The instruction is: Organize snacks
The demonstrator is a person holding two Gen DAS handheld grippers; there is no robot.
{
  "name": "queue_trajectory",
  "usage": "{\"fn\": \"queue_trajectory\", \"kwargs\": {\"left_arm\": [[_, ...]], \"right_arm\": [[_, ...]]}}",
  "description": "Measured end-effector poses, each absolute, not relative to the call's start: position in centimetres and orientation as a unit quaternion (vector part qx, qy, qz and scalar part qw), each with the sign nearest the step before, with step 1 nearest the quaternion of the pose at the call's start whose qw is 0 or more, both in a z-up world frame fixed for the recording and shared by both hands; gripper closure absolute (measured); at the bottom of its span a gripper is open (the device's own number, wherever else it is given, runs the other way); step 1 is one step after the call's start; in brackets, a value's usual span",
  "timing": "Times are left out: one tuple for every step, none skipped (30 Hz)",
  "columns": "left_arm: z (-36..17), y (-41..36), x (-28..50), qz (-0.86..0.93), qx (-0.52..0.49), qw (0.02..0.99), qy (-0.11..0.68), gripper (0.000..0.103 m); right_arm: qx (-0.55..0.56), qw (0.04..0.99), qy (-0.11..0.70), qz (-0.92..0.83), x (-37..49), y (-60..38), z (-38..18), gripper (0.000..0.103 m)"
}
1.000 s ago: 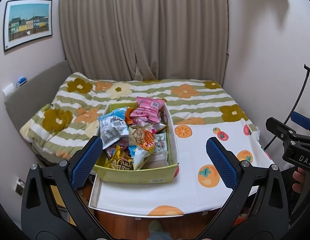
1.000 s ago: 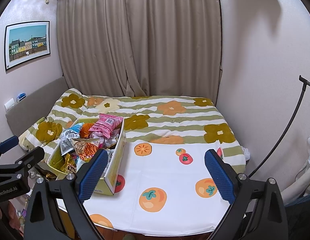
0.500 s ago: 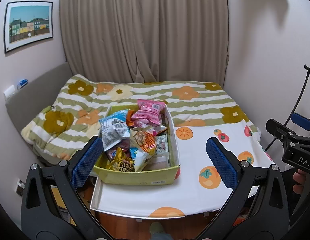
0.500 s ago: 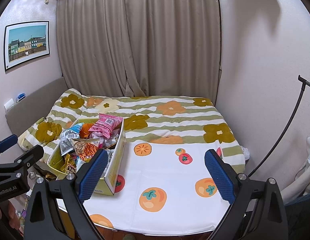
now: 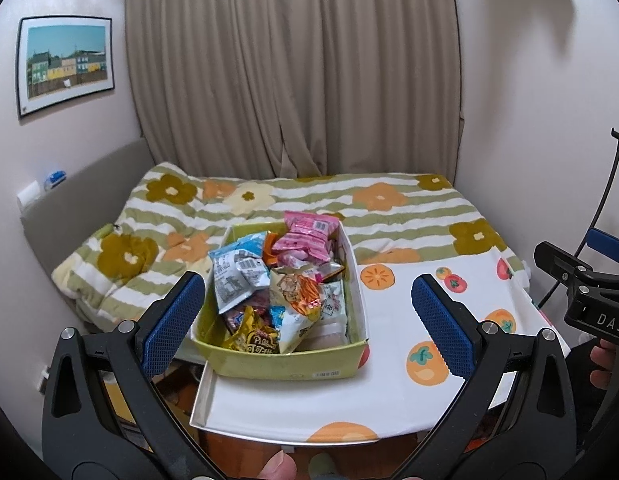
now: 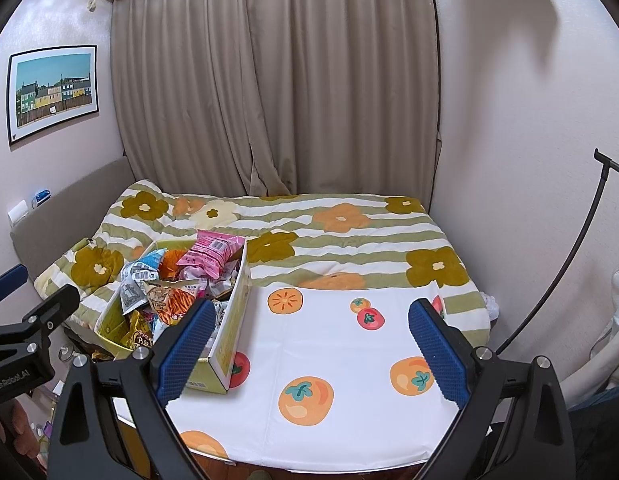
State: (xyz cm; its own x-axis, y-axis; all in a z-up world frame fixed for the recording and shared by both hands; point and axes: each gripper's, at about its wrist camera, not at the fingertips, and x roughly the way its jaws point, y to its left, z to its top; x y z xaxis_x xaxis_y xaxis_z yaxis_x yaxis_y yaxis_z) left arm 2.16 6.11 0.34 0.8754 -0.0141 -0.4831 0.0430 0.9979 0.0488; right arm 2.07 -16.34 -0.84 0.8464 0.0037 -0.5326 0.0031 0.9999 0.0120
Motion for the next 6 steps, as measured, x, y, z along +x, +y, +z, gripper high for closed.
{"fn": "queue_trajectory", "kwargs": {"left_arm": [[0.32,6.08,2.16,-0.017,0.027,0.967,0.252,0.0],[0.28,6.07,2.12,-0.018,0.026,0.967,0.253,0.0],[0.26,6.06,2.09,-0.017,0.025,0.967,0.253,0.0],[0.27,6.08,1.92,-0.016,0.024,0.967,0.251,0.0],[0.28,6.09,1.79,-0.016,0.024,0.968,0.249,0.0],[0.32,6.09,1.65,-0.014,0.024,0.969,0.247,0.0]], "right_arm": [[0.006,0.961,0.277,0.0,2.07,-16.36,-0.84,0.007],[0.007,0.961,0.276,0.0,2.1,-16.21,-0.74,0.007],[0.007,0.961,0.276,-0.001,2.13,-16.06,-0.62,0.007],[0.007,0.961,0.275,0.0,2.17,-15.99,-0.54,0.007],[0.007,0.962,0.274,-0.001,2.2,-15.84,-0.46,0.007],[0.008,0.961,0.275,-0.001,2.18,-15.84,-0.48,0.007]]}}
